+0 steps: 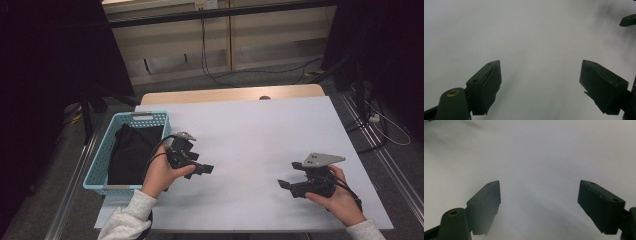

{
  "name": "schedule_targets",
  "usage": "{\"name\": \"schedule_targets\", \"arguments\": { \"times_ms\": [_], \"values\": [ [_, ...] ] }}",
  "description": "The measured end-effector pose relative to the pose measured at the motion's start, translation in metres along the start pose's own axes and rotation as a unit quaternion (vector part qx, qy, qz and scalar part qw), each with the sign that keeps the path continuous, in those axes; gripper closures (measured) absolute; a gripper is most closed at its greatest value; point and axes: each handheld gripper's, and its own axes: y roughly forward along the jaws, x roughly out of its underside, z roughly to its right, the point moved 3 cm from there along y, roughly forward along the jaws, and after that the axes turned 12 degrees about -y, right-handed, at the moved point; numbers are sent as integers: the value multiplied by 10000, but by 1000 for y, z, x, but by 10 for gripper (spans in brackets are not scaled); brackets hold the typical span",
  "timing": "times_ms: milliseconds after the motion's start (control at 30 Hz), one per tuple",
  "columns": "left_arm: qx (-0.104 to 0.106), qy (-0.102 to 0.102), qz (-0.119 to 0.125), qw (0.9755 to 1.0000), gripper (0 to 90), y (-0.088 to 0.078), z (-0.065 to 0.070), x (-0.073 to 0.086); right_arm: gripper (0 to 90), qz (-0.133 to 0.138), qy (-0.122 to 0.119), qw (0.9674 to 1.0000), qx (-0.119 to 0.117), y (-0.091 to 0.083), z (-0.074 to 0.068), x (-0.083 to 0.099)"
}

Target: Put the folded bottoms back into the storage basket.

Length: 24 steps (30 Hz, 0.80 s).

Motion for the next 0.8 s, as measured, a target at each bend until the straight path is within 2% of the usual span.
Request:
{"name": "schedule_targets", "arguments": {
  "times_ms": [433,633,800],
  "values": [
    [143,-47,22,9999,174,4,-3,13,184,-12,32,10000,23,-4,0,4],
    [145,-60,21,9999,169,6,-5,18,184,-14,33,10000,43,-6,0,5],
    [287,-112,79,9995,158,8,-8,25,184,1,47,10000,57,-8,0,7]
  ]
}}
